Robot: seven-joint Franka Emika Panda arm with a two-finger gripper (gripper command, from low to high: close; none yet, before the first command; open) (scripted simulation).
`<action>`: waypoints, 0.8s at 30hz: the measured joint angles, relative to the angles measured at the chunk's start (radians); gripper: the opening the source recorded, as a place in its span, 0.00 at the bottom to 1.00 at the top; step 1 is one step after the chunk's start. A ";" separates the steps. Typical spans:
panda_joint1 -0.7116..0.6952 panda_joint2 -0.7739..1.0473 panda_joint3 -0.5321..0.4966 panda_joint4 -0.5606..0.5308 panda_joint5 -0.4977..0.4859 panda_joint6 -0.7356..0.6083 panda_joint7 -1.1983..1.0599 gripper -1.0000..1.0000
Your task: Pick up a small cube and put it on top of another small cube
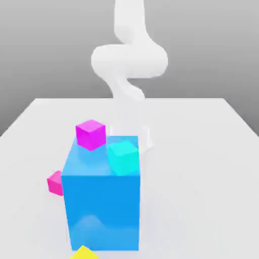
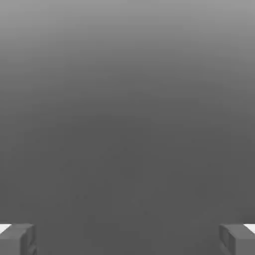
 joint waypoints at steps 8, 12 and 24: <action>-0.203 0.205 0.011 -0.174 0.005 0.161 0.353 0.50; -0.298 0.305 0.014 -0.260 0.004 0.240 0.528 0.50; -0.552 0.607 -0.017 -0.516 -0.013 0.477 1.062 0.50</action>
